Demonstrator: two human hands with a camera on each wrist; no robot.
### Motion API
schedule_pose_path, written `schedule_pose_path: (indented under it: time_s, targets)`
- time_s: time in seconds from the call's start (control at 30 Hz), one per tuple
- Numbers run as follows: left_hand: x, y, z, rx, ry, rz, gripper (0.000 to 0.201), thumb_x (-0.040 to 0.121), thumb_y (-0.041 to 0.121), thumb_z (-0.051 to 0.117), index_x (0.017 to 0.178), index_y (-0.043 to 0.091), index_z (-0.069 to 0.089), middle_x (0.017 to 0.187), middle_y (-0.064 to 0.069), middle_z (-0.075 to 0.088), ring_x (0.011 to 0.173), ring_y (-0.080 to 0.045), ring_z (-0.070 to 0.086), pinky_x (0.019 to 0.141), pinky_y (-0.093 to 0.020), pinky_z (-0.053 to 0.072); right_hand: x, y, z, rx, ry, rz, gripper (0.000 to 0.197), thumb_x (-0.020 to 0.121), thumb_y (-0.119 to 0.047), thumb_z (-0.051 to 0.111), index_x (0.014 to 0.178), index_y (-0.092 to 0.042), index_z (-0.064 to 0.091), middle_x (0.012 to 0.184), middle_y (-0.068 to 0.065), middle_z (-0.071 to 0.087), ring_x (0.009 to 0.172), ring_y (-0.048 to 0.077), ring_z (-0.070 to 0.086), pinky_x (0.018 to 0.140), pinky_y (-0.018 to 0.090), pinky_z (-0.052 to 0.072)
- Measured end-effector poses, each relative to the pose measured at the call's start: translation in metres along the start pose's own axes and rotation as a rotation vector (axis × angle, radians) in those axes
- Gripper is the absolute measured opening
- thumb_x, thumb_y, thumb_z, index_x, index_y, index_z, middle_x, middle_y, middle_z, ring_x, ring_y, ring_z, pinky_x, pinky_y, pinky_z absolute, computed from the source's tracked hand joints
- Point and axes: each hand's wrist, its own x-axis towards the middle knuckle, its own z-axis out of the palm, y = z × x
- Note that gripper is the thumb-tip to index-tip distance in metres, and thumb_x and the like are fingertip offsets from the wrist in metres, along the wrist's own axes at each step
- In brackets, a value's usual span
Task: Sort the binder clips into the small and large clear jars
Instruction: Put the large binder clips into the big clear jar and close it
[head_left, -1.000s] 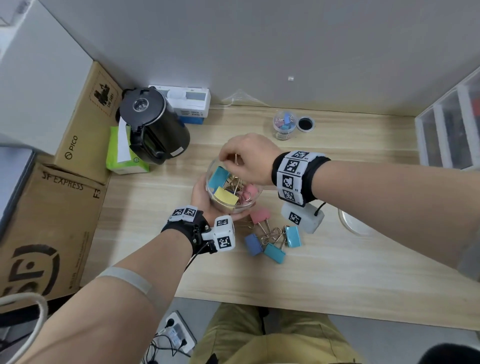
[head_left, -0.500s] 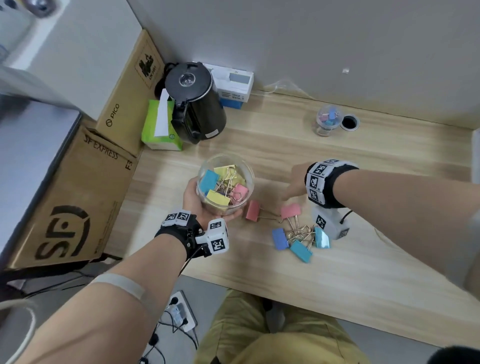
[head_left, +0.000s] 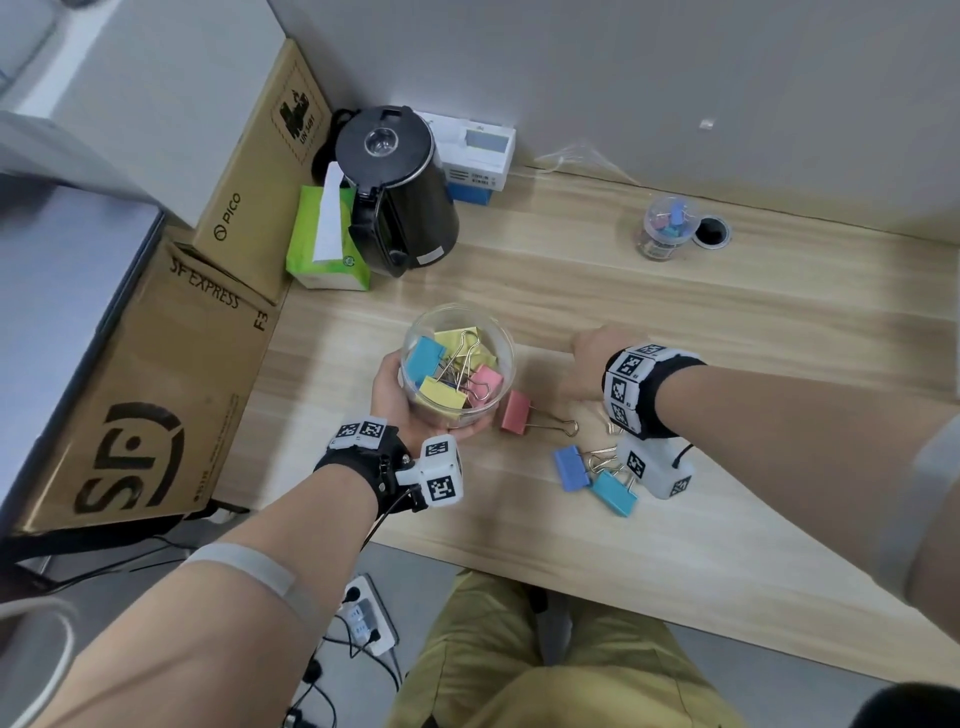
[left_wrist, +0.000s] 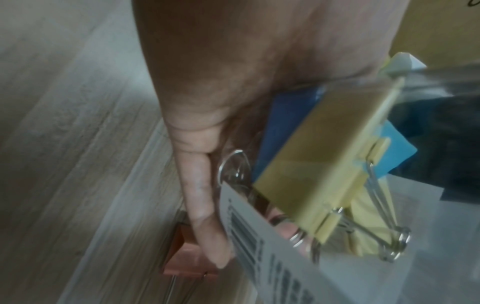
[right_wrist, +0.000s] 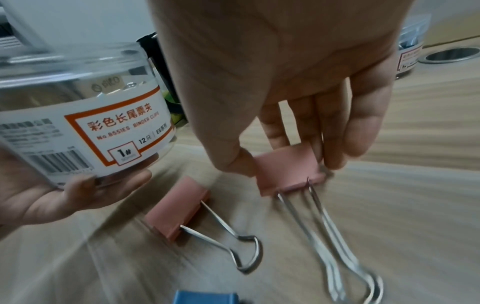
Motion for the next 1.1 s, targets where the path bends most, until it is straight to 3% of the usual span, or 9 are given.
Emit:
schedule_pose_path:
  time_s: [0.1, 0.2, 0.27, 0.33, 0.5, 0.73, 0.9, 1.0, 1.1]
  targets:
    - [0.001, 0.002, -0.002, -0.017, 0.021, 0.022, 0.077, 0.082, 0.061, 0.054, 0.139, 0.010, 0.059, 0.135, -0.027, 0.062, 0.119, -0.050, 0.060, 0.093, -0.057, 0.053, 0.001, -0.006, -0.005, 0.105, 0.121, -0.053, 0.029, 0.076, -0.038, 0.055, 0.094, -0.016, 0.061, 0.093, 0.005, 0.053, 0.069, 0.025, 0.059, 0.063, 0.031, 0.053]
    - [0.004, 0.003, -0.008, -0.025, 0.020, 0.016, 0.080, 0.080, 0.061, 0.056, 0.140, 0.010, 0.059, 0.136, -0.028, 0.060, 0.122, -0.052, 0.058, 0.096, -0.057, 0.051, 0.002, -0.016, 0.000, 0.238, 0.145, -0.179, 0.029, 0.073, -0.047, 0.050, 0.088, -0.022, 0.057, 0.099, 0.005, 0.046, 0.081, 0.028, 0.059, 0.075, 0.037, 0.055]
    - [0.005, 0.003, -0.011, -0.033, 0.014, 0.000, 0.081, 0.078, 0.061, 0.056, 0.141, 0.010, 0.058, 0.137, -0.028, 0.059, 0.123, -0.053, 0.057, 0.096, -0.057, 0.051, 0.003, -0.023, 0.007, 0.236, 0.087, -0.240, 0.035, 0.071, -0.052, 0.050, 0.089, -0.022, 0.054, 0.103, 0.006, 0.046, 0.086, 0.028, 0.058, 0.074, 0.040, 0.055]
    - [0.006, 0.003, -0.015, -0.042, 0.014, 0.000, 0.080, 0.078, 0.061, 0.056, 0.140, 0.010, 0.059, 0.137, -0.028, 0.060, 0.121, -0.053, 0.058, 0.095, -0.057, 0.052, 0.002, -0.028, 0.015, 0.182, 0.042, -0.270, 0.044, 0.072, -0.051, 0.064, 0.096, -0.015, 0.055, 0.108, 0.005, 0.040, 0.083, 0.027, 0.057, 0.073, 0.041, 0.055]
    - [0.009, 0.001, -0.023, -0.065, 0.019, 0.008, 0.079, 0.078, 0.061, 0.057, 0.140, 0.011, 0.059, 0.136, -0.028, 0.060, 0.119, -0.053, 0.060, 0.090, -0.059, 0.053, 0.001, -0.037, 0.037, 0.059, 0.095, -0.261, 0.076, 0.051, -0.071, 0.072, 0.101, -0.018, 0.051, 0.101, 0.002, 0.040, 0.075, 0.024, 0.057, 0.065, 0.037, 0.055]
    - [0.009, 0.001, -0.024, -0.053, -0.005, -0.015, 0.082, 0.077, 0.062, 0.059, 0.141, 0.012, 0.058, 0.138, -0.026, 0.059, 0.124, -0.051, 0.057, 0.093, -0.059, 0.052, 0.000, -0.037, 0.038, -0.021, 0.121, -0.199, 0.050, 0.073, -0.061, 0.061, 0.100, -0.019, 0.058, 0.097, 0.001, 0.046, 0.077, 0.026, 0.058, 0.059, 0.031, 0.045]
    - [0.009, 0.005, -0.009, -0.048, -0.048, -0.010, 0.081, 0.080, 0.062, 0.054, 0.142, 0.011, 0.057, 0.139, -0.027, 0.059, 0.127, -0.051, 0.054, 0.089, -0.056, 0.054, -0.002, -0.024, 0.015, 0.012, 0.125, -0.220, 0.058, 0.065, -0.062, 0.065, 0.103, -0.018, 0.057, 0.099, 0.002, 0.057, 0.084, 0.025, 0.059, 0.071, 0.035, 0.055]
    - [0.010, 0.005, -0.005, -0.041, -0.053, 0.004, 0.080, 0.082, 0.062, 0.051, 0.142, 0.009, 0.056, 0.138, -0.028, 0.059, 0.129, -0.052, 0.052, 0.089, -0.055, 0.055, -0.007, -0.024, 0.019, 0.008, 0.062, -0.282, 0.067, 0.057, -0.062, 0.070, 0.108, -0.019, 0.055, 0.099, 0.000, 0.059, 0.081, 0.023, 0.060, 0.070, 0.036, 0.056]
    - [0.012, 0.004, -0.007, -0.040, -0.036, -0.001, 0.080, 0.081, 0.061, 0.051, 0.141, 0.009, 0.057, 0.137, -0.028, 0.059, 0.127, -0.052, 0.054, 0.090, -0.055, 0.055, -0.011, -0.032, 0.037, -0.089, 0.017, -0.374, 0.071, 0.049, -0.067, 0.072, 0.099, -0.021, 0.054, 0.096, -0.004, 0.053, 0.073, 0.021, 0.058, 0.061, 0.031, 0.049]
